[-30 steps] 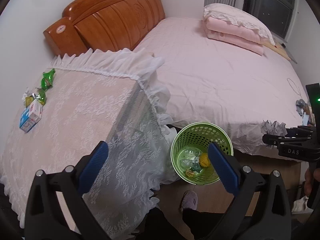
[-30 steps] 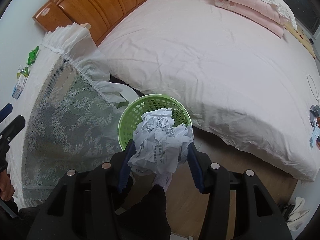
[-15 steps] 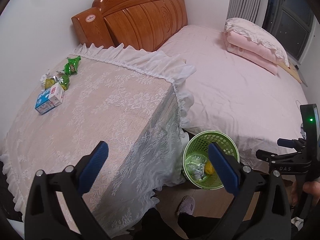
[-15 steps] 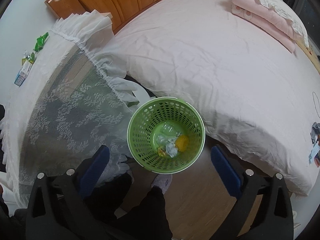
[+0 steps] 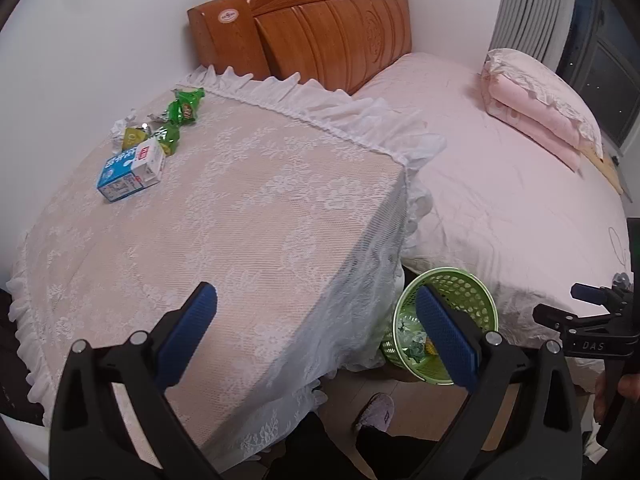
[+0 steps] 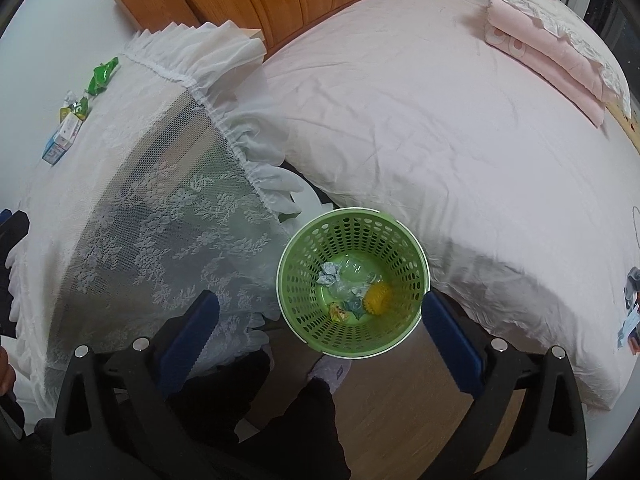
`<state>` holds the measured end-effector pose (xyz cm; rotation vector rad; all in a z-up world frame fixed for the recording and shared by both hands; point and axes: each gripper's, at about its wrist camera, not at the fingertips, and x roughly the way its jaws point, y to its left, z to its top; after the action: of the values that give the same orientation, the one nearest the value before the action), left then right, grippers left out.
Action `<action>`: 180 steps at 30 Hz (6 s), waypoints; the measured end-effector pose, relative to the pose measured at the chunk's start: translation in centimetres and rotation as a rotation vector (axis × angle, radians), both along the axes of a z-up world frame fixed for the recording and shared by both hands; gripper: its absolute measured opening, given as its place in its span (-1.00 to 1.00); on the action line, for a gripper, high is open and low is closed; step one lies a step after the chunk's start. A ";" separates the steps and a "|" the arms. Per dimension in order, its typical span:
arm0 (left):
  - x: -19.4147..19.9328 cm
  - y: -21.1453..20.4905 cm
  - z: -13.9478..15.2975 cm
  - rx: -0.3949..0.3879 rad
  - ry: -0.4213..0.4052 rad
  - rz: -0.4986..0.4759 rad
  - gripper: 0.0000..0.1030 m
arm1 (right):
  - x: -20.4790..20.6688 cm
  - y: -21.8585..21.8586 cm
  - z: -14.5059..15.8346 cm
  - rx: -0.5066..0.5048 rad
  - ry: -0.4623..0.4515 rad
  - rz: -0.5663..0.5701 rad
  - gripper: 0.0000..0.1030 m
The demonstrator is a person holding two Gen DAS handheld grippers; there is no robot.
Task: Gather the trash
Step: 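Open both tools to drop the bag and paper, then move back to the bed, then grasp the yellow-green snack wrapper with the left tool while the right tool grasps the blue milk carton, then carry the wrapper and milk carton over the wastebasket and open both tools, then move both tools back over the remaining trash on the bed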
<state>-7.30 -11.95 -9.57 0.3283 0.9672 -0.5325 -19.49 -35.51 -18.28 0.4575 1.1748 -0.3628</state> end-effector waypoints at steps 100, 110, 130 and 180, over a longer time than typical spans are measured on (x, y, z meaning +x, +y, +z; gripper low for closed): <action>26.4 12.5 -3.8 -0.285 0.296 0.634 0.00 | 23.2 10.2 5.6 0.044 -0.244 0.426 0.50; 11.4 7.9 0.2 -0.186 0.201 0.280 0.01 | 14.3 8.0 3.9 0.053 -0.193 0.328 0.50; -6.5 -16.7 -4.3 -0.069 0.299 -0.386 0.01 | -7.8 -4.5 1.2 -0.024 -0.126 -0.086 0.50; -3.9 -6.6 0.4 -0.085 0.121 -0.050 0.85 | -5.1 -4.0 -1.5 0.040 -0.087 -0.021 0.91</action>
<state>-11.23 -18.59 -9.15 0.2461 1.0520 -0.6432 -24.58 -39.49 -19.79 0.5164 1.0948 -0.3346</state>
